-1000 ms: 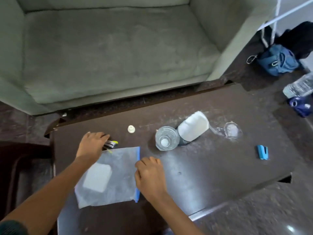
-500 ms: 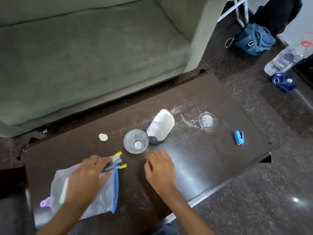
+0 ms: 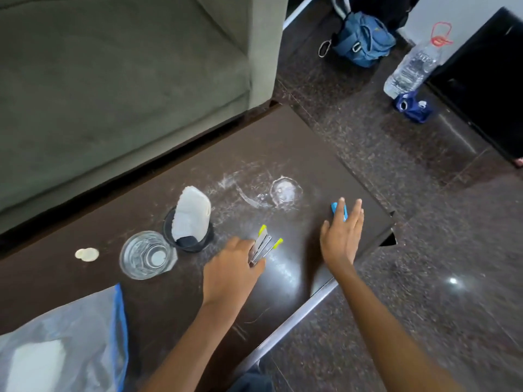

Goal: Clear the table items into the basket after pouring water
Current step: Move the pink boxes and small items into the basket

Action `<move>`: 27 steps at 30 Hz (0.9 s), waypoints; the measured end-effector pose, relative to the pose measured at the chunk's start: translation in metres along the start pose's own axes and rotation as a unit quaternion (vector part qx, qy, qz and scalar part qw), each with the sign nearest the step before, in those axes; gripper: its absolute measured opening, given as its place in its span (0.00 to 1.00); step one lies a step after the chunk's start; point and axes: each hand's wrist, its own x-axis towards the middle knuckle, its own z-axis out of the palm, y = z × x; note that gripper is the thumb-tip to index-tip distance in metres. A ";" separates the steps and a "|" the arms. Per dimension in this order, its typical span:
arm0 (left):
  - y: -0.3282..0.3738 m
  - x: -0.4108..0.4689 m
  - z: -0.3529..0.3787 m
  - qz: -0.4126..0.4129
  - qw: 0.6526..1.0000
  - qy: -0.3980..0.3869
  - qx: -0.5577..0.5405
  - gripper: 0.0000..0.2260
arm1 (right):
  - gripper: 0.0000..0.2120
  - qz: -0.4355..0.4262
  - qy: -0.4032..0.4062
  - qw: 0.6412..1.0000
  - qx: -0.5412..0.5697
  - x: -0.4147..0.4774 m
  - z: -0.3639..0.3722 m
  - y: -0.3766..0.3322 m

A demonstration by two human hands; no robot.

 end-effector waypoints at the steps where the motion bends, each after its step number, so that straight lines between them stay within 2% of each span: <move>1: 0.006 0.005 0.003 0.003 1.000 0.005 -0.009 0.10 | 0.27 0.011 -0.016 1.000 -0.010 0.010 0.004 0.005; 4: 0.016 0.012 0.006 0.014 1.000 0.006 -0.021 0.10 | 0.24 0.005 -0.058 0.998 -0.036 0.026 0.014 0.011; 9: 0.015 0.014 -0.005 0.009 1.000 -0.001 -0.030 0.11 | 0.12 0.015 -0.034 0.999 -0.010 0.027 0.008 0.001; 14: 0.006 -0.003 -0.055 0.031 0.999 0.039 0.000 0.11 | 0.16 -0.036 -0.006 0.992 0.117 -0.006 -0.025 -0.058; 17: -0.007 -0.020 -0.104 0.029 0.997 0.073 0.006 0.11 | 0.18 -0.071 0.014 0.970 0.232 -0.044 -0.057 -0.111; 20: -0.040 -0.043 -0.157 -0.009 0.995 0.094 0.021 0.13 | 0.20 -0.123 0.012 0.940 0.319 -0.089 -0.087 -0.163; 23: -0.092 -0.079 -0.208 -0.058 0.990 0.123 0.037 0.13 | 0.22 -0.164 -0.028 0.914 0.371 -0.141 -0.108 -0.220; 27: -0.176 -0.143 -0.259 -0.124 0.982 0.135 0.048 0.12 | 0.23 -0.237 -0.127 0.866 0.422 -0.225 -0.110 -0.301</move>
